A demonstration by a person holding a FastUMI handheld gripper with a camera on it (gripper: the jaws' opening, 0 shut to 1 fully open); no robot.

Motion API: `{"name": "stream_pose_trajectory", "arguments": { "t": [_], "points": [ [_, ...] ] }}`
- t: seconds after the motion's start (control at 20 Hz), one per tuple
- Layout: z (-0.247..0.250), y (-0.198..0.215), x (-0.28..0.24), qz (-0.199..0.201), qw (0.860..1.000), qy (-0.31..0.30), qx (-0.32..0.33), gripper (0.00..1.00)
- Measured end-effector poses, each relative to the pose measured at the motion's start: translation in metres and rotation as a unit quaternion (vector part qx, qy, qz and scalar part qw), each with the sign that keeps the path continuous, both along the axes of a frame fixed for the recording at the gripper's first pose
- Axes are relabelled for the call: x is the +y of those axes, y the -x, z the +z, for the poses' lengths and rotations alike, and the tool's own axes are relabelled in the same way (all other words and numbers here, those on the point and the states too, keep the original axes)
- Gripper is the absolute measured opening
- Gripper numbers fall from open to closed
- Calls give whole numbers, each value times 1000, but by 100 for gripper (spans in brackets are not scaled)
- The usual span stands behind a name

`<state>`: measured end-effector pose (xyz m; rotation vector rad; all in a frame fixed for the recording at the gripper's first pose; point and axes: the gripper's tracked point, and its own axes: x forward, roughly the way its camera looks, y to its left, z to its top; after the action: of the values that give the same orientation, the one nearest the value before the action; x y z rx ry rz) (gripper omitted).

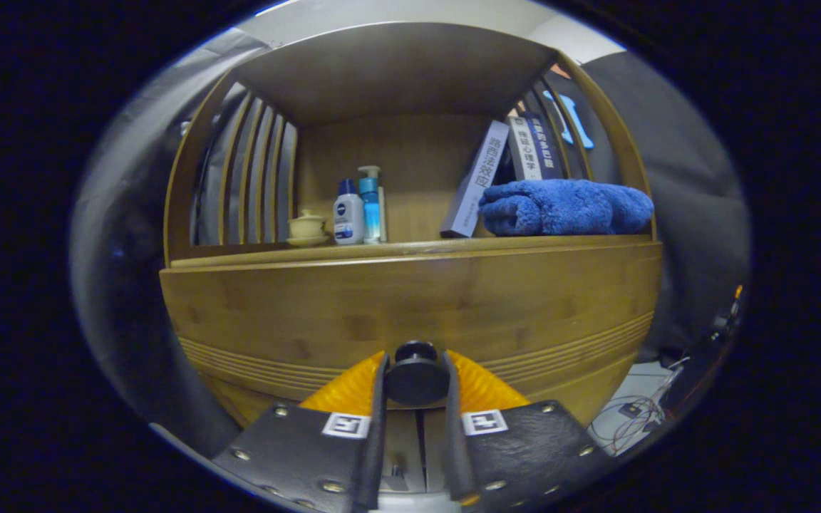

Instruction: Pull open the drawer, take out the items inside it, and place them on the countertop above the cabinet.

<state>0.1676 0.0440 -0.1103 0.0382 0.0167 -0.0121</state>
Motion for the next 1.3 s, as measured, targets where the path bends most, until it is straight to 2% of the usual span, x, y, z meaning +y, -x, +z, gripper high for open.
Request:
{"name": "stream_pose_trajectory", "arguments": {
  "t": [0.05, 0.1, 0.7, 1.3],
  "points": [
    [-1, 5, 0, 0, 1000, -5, 7, 31],
    [0, 10, -1, -3, 1000, -4, 4, 25],
    [-7, 106, 0, -19, 999, -5, 33, 24],
    [-18, 180, -1, -18, 1000, -2, 20, 25]
  ]
}}
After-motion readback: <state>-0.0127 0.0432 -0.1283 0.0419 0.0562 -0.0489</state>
